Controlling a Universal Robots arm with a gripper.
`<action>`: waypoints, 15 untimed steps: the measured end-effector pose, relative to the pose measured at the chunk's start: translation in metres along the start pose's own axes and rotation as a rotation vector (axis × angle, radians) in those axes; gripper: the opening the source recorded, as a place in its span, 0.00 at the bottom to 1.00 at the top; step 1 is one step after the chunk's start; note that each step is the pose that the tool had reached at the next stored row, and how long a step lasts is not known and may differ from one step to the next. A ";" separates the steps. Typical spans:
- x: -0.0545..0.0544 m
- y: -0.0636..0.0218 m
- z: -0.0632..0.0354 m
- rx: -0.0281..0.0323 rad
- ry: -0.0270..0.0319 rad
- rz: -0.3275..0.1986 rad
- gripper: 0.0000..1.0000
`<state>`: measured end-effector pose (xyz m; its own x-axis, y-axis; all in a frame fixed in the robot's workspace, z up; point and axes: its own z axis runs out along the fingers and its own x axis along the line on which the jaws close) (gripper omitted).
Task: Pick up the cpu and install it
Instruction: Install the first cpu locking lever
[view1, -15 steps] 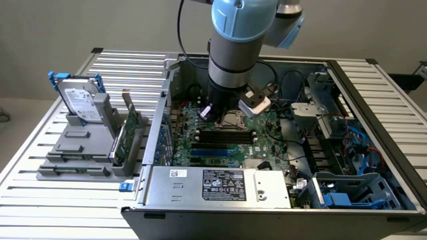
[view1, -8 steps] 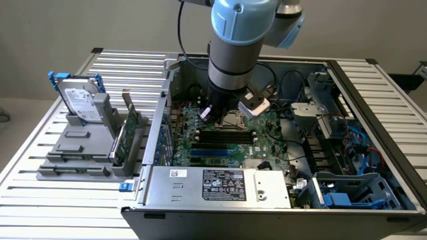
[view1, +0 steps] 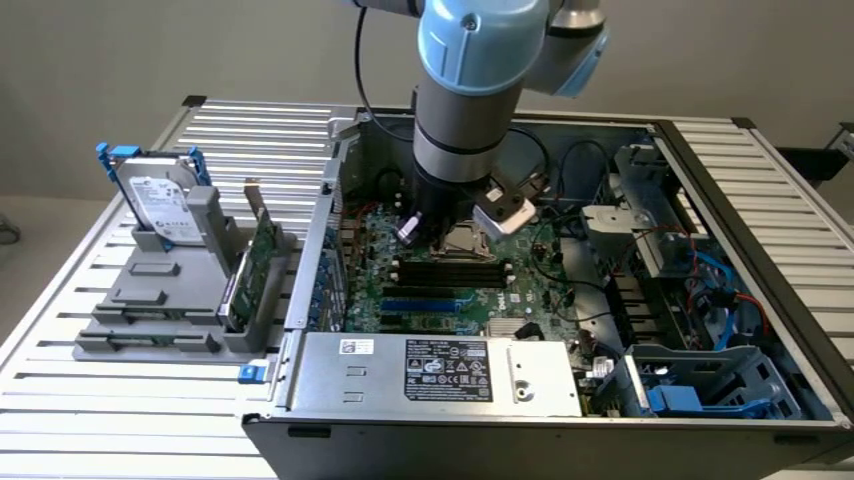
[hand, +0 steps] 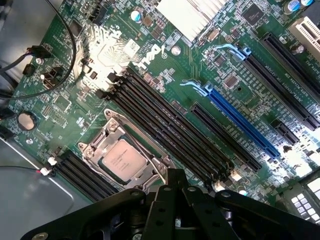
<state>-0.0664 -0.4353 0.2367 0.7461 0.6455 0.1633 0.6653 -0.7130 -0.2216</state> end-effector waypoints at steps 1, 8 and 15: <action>0.000 0.0000 0.0008 0.0000 -0.0002 0.000 0.11; -0.003 -0.0040 0.0092 -0.0001 0.0000 0.004 0.11; -0.002 -0.0126 0.0204 -0.0028 0.0044 0.034 0.11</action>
<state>-0.0771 -0.4223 0.2194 0.7687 0.6193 0.1598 0.6392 -0.7355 -0.2245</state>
